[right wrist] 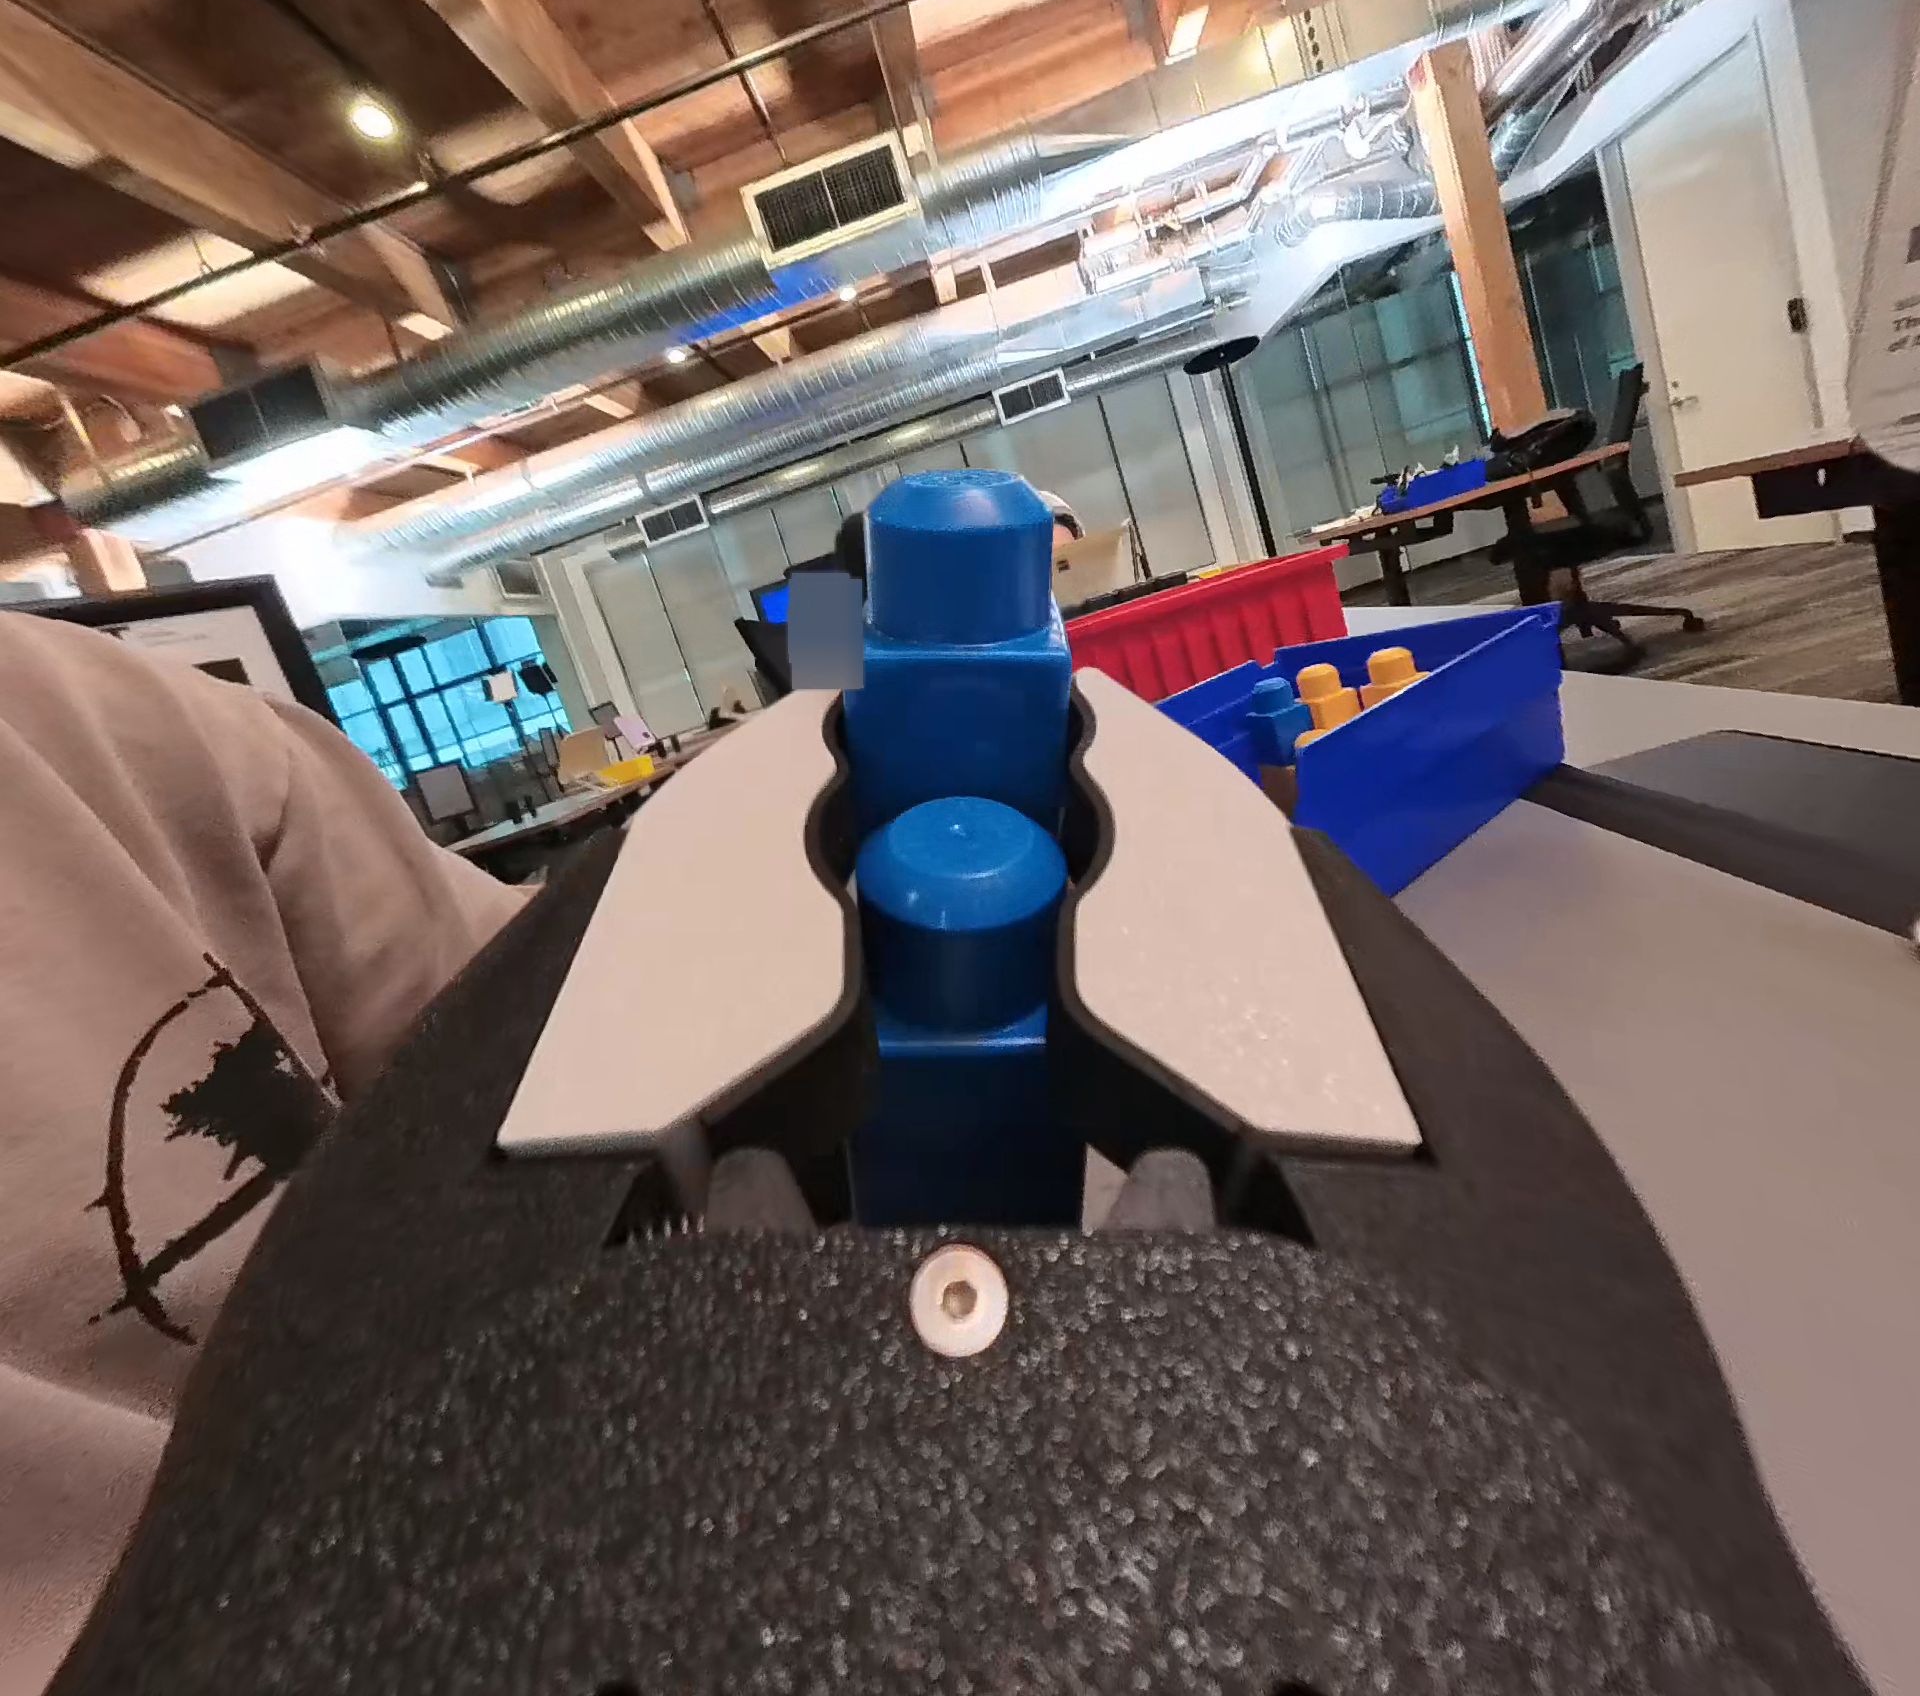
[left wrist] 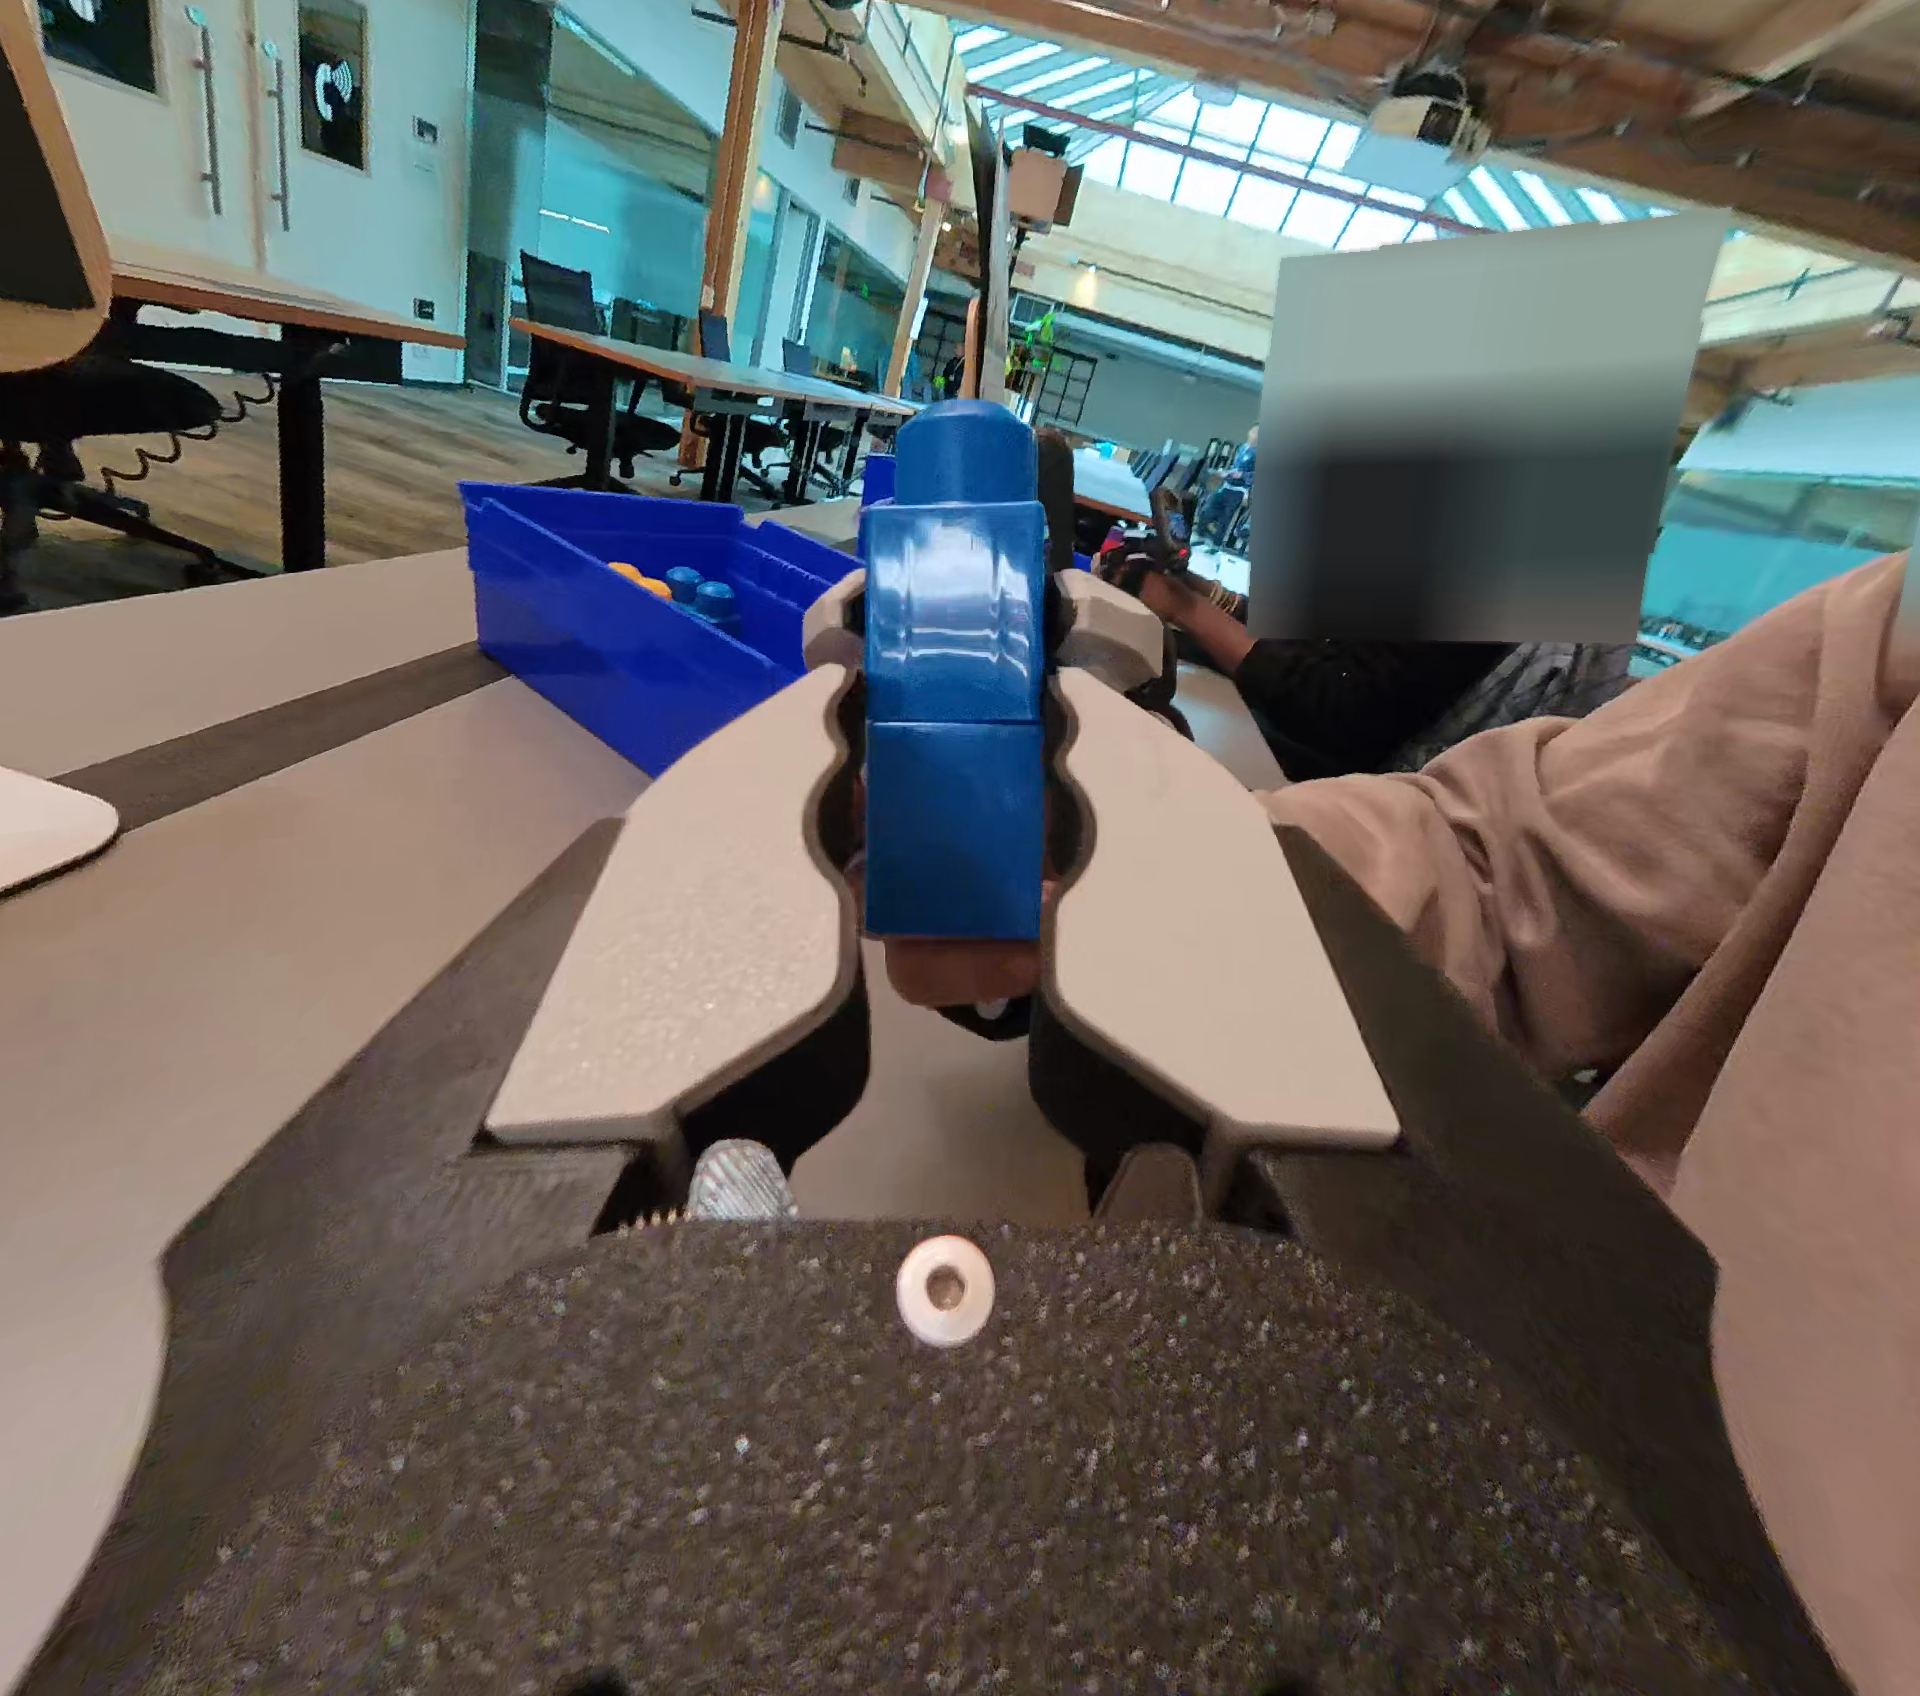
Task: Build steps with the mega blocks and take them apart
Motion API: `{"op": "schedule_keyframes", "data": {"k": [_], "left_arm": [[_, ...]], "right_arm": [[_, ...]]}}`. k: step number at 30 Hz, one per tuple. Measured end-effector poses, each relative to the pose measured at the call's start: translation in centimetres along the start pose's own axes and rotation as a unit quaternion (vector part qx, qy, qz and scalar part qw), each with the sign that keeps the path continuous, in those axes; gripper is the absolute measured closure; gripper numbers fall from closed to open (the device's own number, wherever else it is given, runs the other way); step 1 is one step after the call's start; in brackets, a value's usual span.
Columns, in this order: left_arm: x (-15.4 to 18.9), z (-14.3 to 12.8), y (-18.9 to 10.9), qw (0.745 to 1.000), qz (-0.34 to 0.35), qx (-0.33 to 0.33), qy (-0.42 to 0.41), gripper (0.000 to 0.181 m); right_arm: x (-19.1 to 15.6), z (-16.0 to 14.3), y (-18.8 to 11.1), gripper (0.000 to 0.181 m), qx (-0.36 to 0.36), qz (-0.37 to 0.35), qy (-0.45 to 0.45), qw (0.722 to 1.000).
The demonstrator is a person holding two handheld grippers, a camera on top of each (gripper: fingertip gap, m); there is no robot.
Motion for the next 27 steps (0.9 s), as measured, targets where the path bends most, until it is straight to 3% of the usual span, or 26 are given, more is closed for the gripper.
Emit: {"op": "schedule_keyframes", "data": {"k": [4,16,27], "left_arm": [[-0.2,-0.2,-0.2,1.000,0.004,-0.004,-0.004,0.149],[-1.0,-2.0,-1.7,0.992,0.020,-0.120,0.041,0.149],[-1.0,-3.9,-1.6,0.982,0.010,-0.179,0.053,0.149]], "right_arm": [[0.2,-0.3,0.1,0.145,-0.007,-0.001,0.003,1.000],[2.1,-0.4,-1.3,0.140,-0.105,-0.026,-0.084,0.991],[1.9,-1.4,-2.8,0.152,-0.188,-0.011,-0.162,0.969]]}}
Point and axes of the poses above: each gripper's, where its closed fingertips meet, y out along the fingers, z out of its top, x = y × z across the jaws, the point moved 2 cm from there along -y, back along the fingers, and after that the axes turned 14 degrees about -z, right-handed, at the moved point
